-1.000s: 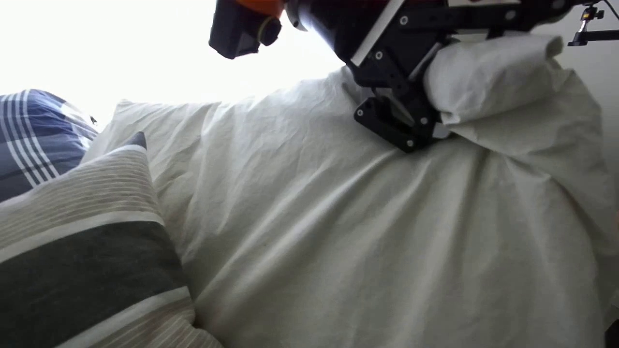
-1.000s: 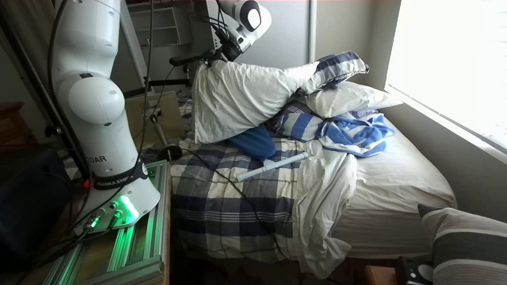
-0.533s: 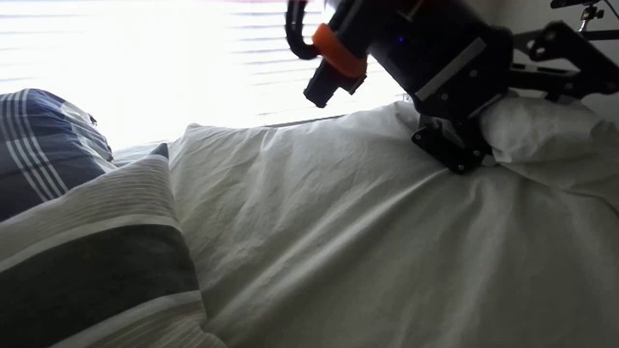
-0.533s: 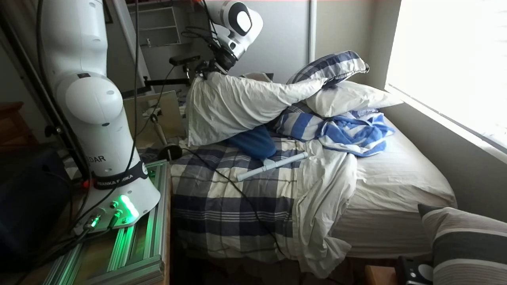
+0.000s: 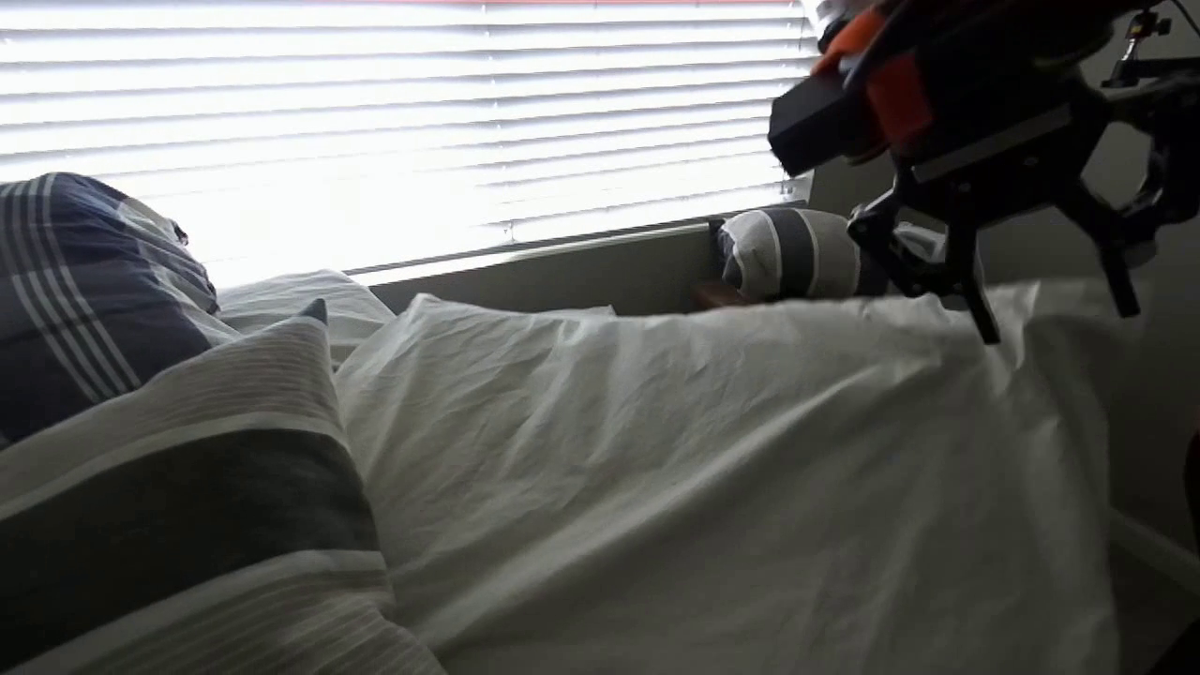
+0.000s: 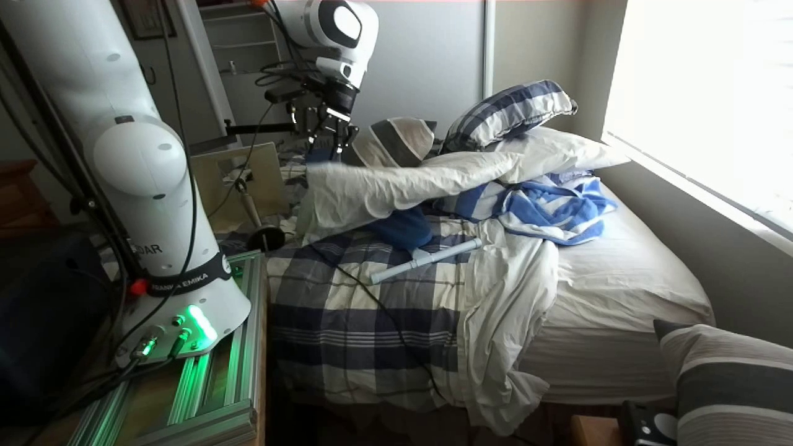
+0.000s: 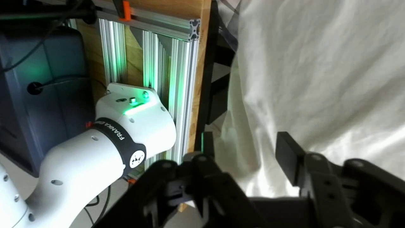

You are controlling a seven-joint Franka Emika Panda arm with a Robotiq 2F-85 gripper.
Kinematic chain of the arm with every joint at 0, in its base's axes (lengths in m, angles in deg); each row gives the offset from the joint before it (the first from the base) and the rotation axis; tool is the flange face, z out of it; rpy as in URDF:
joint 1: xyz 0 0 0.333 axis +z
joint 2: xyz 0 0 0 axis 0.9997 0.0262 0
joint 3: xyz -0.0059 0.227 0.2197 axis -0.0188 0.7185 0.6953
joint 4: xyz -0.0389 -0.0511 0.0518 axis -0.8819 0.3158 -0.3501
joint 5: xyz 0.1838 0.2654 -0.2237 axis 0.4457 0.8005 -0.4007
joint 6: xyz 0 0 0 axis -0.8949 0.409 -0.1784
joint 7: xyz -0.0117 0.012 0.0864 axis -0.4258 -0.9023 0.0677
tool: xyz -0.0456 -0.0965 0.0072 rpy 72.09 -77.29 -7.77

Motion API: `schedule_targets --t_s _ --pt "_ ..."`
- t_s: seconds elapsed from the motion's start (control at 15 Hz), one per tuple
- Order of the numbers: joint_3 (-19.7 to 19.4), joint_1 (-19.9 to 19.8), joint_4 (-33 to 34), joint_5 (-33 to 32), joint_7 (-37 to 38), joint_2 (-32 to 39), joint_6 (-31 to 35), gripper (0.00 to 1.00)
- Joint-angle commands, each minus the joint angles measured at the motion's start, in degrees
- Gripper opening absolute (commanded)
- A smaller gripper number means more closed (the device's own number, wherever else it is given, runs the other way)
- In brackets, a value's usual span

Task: Move the white pillow from the pile of pillows

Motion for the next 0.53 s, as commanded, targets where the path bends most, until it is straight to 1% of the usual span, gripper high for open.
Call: schedule_targets --t_s 0.0,0.13,0.2,0.47 --pt "2.28 -3.62 -6.23 -3.43 -4.16 -10.45 5.19 0.88" --pt "3.23 -4.23 -4.86 -4.52 -10.18 -11.72 4.42 0.98" --pt "3.55 -4.42 -3.44 -4.49 -13.63 -11.64 3.08 1.0" --pt "4.66 -4.59 2.37 -3.25 -25.65 -10.92 0.85 1.0"
